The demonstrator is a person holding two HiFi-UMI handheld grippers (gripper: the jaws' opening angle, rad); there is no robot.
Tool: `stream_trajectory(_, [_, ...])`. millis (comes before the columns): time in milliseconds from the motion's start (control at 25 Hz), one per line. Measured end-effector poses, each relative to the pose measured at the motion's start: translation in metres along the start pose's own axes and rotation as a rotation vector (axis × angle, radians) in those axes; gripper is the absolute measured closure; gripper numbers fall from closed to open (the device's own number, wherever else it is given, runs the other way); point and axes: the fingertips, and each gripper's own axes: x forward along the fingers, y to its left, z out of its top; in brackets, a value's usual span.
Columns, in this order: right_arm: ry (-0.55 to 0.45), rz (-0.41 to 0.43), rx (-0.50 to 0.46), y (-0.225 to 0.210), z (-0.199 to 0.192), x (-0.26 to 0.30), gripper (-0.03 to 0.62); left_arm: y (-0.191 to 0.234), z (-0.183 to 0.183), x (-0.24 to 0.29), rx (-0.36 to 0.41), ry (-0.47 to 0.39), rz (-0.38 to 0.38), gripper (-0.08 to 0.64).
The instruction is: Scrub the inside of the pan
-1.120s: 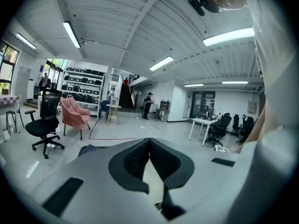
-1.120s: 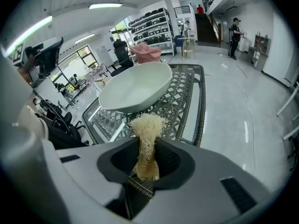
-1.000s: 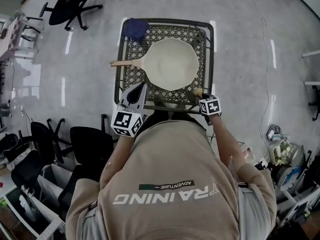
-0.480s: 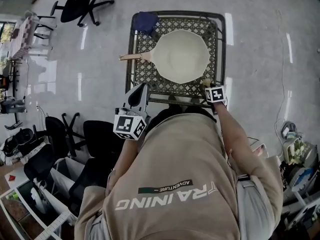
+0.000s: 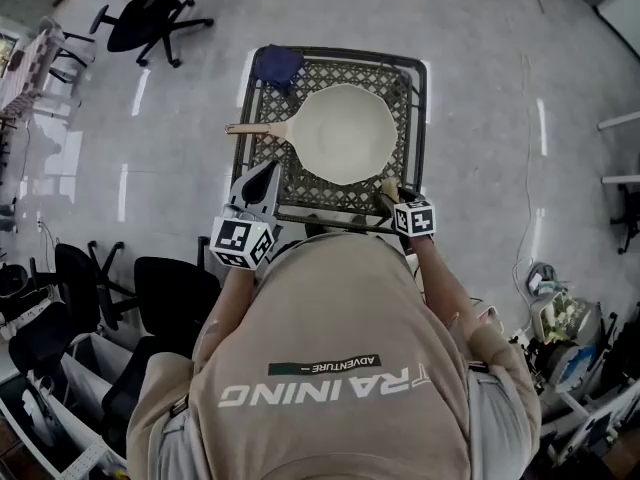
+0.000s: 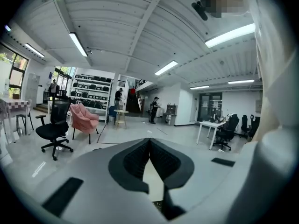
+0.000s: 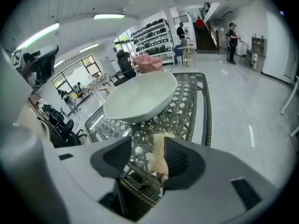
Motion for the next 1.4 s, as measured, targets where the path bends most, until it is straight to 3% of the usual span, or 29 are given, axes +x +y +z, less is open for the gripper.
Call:
stream_trajectory(120, [-0.125, 0.031, -0.003, 0.011, 0.030, -0.023, 0.423, 0.005, 0.000, 0.013, -0.003, -0.029, -0.025, 0.541])
stream_trajectory(320, [-0.354, 0.029, -0.132, 0.049, 0.101, -0.081, 0.542, 0.007, 0.011, 0.017, 0.010, -0.057, -0.047, 0.541])
stream_trajectory(480, [-0.560, 0.088, -0.173, 0.093, 0.171, -0.125, 0.568, 0.014, 0.030, 0.016, 0.018, -0.082, -0.057, 0.541])
stream_trajectory(720, [-0.754, 0.121, -0.282, 0.138, 0.259, -0.192, 0.575, 0.007, 0.063, 0.026, 0.041, -0.147, -0.112, 0.541])
stream_trajectory(1000, [-0.816, 0.098, -0.430, 0.165, 0.303, -0.231, 0.575, -0.016, 0.122, 0.029, 0.072, -0.262, -0.160, 0.541])
stream_trajectory(1400, [-0.806, 0.096, -0.441, 0.164, 0.305, -0.240, 0.576, -0.017, 0.119, 0.022, 0.053, -0.243, -0.129, 0.541])
